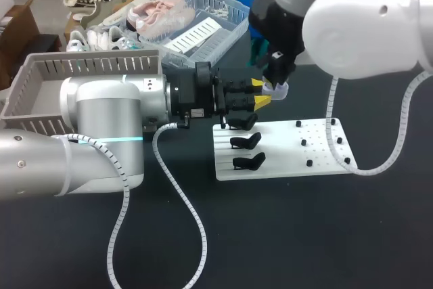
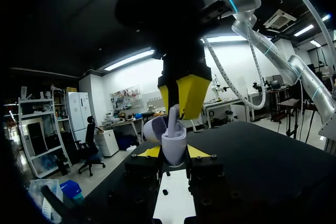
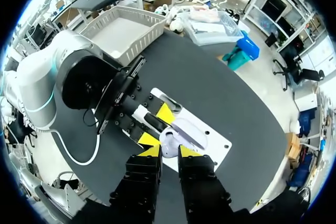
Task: Pick up each earbud case from the left stands, insert the matching earbuds, close the lid, and place the case in the box.
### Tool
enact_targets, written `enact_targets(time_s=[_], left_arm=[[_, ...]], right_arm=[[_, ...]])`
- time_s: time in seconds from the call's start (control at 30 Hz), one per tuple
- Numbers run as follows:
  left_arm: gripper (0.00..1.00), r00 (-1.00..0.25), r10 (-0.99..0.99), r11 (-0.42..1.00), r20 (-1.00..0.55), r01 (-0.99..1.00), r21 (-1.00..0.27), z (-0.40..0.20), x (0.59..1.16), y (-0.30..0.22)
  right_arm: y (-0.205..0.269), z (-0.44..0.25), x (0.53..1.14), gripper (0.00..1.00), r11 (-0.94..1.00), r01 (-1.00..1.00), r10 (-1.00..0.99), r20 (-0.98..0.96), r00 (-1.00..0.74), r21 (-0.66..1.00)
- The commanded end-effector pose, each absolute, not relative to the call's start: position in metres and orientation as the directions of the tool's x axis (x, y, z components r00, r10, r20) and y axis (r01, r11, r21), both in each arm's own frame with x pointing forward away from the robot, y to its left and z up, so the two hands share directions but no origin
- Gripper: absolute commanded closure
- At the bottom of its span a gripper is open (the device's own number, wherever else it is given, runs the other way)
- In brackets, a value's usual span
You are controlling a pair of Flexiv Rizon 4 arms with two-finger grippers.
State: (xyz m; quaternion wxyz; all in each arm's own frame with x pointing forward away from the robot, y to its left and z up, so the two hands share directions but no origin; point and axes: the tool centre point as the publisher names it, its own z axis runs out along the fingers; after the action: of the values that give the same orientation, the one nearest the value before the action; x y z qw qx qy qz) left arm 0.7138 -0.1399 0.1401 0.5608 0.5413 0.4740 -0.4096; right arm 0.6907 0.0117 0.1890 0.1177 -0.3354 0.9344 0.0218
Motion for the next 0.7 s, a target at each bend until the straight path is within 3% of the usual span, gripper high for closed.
enact_targets(time_s=[0.03, 0.7], left_arm=[[1.0, 0.216, 0.053, 0.082, -0.975, 0.972, 0.22, 0.1398, 0.7133, -0.1401], [1.0, 0.216, 0.053, 0.082, -0.975, 0.972, 0.22, 0.1398, 0.7133, -0.1401]], right_arm=[[0.0155, 0.1886, 0.6946, 1.0, 0.772, -0.635, -0.625, -0.228, -0.746, -0.037], [0.0142, 0.1805, 0.6918, 1.0, 0.775, -0.631, -0.623, -0.209, -0.753, -0.037]])
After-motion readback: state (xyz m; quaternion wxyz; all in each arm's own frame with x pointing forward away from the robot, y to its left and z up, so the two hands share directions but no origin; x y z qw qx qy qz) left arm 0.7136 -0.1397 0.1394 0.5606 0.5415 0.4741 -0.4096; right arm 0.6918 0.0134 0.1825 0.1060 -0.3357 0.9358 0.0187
